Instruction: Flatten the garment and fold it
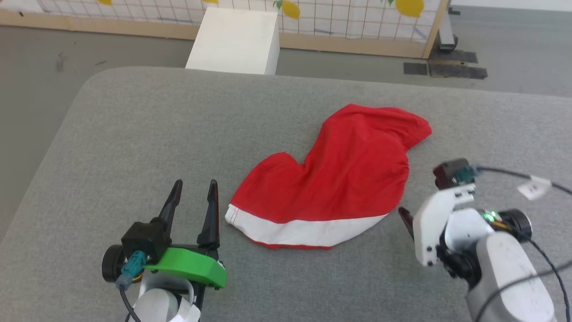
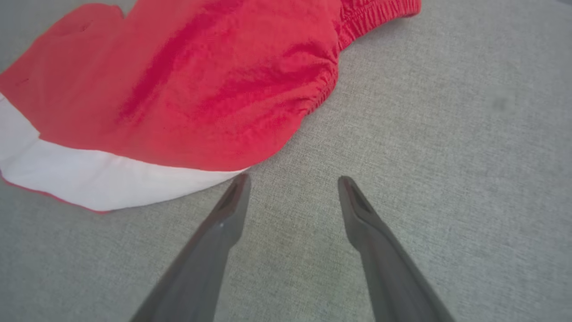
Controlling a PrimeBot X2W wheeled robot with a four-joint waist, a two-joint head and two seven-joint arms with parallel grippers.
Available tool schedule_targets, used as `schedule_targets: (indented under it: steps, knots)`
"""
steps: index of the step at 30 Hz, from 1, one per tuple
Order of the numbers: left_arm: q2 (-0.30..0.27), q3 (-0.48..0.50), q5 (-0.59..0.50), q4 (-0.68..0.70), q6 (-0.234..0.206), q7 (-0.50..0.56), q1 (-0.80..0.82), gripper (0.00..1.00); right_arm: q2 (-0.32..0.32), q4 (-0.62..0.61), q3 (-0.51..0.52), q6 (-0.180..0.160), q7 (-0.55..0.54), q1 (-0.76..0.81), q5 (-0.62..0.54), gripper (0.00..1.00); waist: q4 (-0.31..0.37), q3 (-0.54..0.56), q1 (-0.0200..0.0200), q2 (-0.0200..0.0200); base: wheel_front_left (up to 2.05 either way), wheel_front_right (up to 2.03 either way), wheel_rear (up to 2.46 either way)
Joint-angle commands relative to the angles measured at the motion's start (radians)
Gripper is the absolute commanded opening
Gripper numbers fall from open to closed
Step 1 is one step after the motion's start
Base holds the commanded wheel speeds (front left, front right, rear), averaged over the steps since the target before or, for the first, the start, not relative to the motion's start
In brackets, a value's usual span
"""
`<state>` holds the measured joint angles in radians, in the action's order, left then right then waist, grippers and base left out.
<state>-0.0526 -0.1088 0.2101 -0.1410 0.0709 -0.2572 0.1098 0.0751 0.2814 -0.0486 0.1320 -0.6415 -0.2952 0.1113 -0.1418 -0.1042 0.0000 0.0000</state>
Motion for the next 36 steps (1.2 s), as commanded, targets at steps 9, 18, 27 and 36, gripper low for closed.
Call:
schedule_targets:
  steps: [9, 18, 27, 36]
  knots:
    - [0.002, -0.01, 0.02, 0.006, -0.004, -0.005, 0.037, 1.0, 0.001, 0.159, -0.06, -0.001, -0.096, -0.16, -0.103, 1.0, -0.065, -0.081, 0.0, 0.0, 0.0, 0.0, 0.0]
    - [0.002, -0.01, 0.029, 0.006, -0.011, -0.005, 0.049, 1.0, -0.004, 0.249, -0.119, -0.001, -0.043, -0.186, -0.081, 0.0, -0.059, -0.102, 0.0, 0.0, 0.0, 0.0, 0.0]
    - [0.002, -0.015, 0.021, -0.005, -0.006, -0.005, 0.057, 1.0, 0.023, 0.134, -0.003, -0.001, 0.084, -0.199, 0.005, 0.0, -0.012, -0.071, 0.0, 0.0, 0.0, 0.0, 0.0]
    - [0.002, -0.009, 0.014, -0.01, 0.0, -0.005, 0.04, 1.0, 0.051, -0.166, 0.198, -0.001, -0.034, 0.066, -0.045, 0.0, 0.02, -0.039, 0.0, 0.0, 0.0, 0.0, 0.0]
